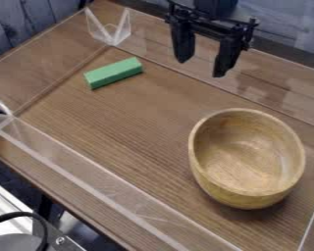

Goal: Put the green block in the brown bowl

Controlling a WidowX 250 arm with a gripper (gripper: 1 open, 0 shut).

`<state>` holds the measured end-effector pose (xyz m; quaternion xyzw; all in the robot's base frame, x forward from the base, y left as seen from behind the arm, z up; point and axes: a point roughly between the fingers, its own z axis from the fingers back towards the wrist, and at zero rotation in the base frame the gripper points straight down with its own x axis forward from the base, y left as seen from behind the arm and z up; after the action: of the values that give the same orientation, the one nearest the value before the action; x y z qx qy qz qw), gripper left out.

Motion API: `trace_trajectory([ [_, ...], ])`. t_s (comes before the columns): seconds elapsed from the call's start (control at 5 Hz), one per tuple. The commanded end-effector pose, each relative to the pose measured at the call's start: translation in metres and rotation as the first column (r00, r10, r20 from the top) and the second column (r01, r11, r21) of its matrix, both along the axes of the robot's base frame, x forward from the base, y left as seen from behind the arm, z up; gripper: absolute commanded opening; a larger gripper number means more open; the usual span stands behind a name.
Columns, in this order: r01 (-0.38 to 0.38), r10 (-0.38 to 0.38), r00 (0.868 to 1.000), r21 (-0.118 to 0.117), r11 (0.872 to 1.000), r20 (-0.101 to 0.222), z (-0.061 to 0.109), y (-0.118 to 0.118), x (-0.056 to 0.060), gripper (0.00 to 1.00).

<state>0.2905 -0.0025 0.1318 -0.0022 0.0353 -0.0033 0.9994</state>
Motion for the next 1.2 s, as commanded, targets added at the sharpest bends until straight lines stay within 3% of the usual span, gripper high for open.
trace_trajectory([
  [0.0,-0.005,0.004,1.0,-0.035,0.999,-0.015,-0.008,0.016,-0.002,1.0],
  [0.2,0.07,-0.072,0.996,-0.034,0.997,-0.058,-0.014,0.038,-0.016,1.0],
  [0.4,0.073,-0.075,0.995,-0.037,0.997,-0.065,-0.013,0.069,-0.028,1.0],
  [0.6,0.216,-0.221,0.973,-0.061,0.974,-0.071,-0.008,0.084,-0.033,1.0],
  [0.8,0.285,-0.291,0.953,-0.077,0.955,-0.08,-0.007,0.082,-0.031,1.0],
  [1.0,0.326,-0.328,0.943,-0.057,0.944,-0.045,-0.005,0.085,-0.022,1.0],
])
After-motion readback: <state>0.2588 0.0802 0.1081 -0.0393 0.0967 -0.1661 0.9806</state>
